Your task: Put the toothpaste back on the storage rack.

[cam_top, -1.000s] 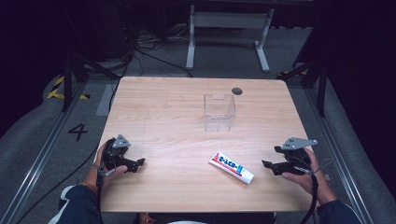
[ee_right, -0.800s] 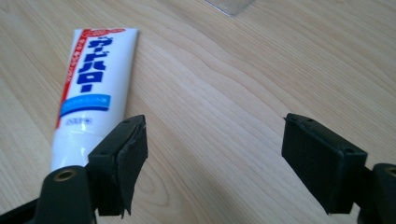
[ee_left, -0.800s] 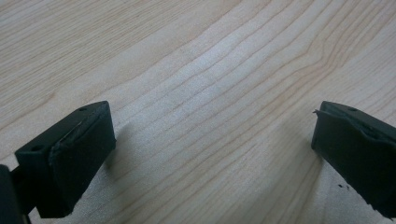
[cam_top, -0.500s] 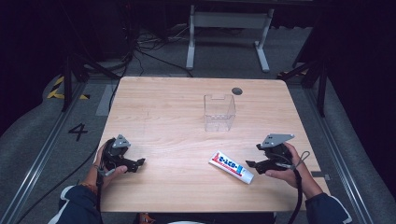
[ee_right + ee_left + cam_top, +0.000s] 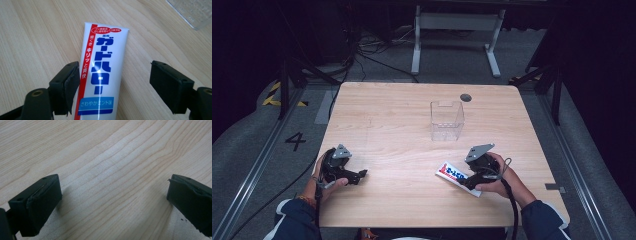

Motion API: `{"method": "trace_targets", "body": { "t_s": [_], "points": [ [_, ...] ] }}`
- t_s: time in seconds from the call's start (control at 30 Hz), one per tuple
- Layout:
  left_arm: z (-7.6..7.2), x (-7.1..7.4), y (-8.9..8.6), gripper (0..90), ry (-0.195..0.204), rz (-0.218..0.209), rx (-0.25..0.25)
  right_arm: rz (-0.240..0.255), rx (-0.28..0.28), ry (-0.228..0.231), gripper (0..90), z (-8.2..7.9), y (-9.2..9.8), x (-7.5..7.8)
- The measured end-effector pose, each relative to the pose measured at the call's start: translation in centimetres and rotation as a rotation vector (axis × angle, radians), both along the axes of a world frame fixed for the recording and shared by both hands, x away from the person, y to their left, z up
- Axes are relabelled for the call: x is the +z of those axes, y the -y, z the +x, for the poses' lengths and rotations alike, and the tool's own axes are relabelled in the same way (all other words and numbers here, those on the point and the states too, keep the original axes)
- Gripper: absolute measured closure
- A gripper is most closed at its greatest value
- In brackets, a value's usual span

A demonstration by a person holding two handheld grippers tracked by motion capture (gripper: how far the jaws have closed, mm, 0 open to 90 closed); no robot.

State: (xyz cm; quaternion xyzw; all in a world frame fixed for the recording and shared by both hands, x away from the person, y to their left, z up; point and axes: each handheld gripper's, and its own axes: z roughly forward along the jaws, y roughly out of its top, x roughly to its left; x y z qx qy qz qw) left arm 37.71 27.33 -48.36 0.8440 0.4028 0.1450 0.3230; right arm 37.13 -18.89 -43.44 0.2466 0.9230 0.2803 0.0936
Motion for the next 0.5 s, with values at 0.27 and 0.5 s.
{"method": "trace_targets", "body": {
  "t_s": [0.27, 0.5],
  "points": [
    [0.0, 0.0, 0.0, 0.2, 0.0, 0.0, 0.0, -0.061, 0.04, -0.05, 29.4, 0.4, -1.5, -0.9],
    [0.0, 0.0, 0.0, 0.2, 0.002, 0.001, 0.001, -0.114, 0.054, -0.078, 35.0, 0.9, -2.6, -1.4]
  ]
}}
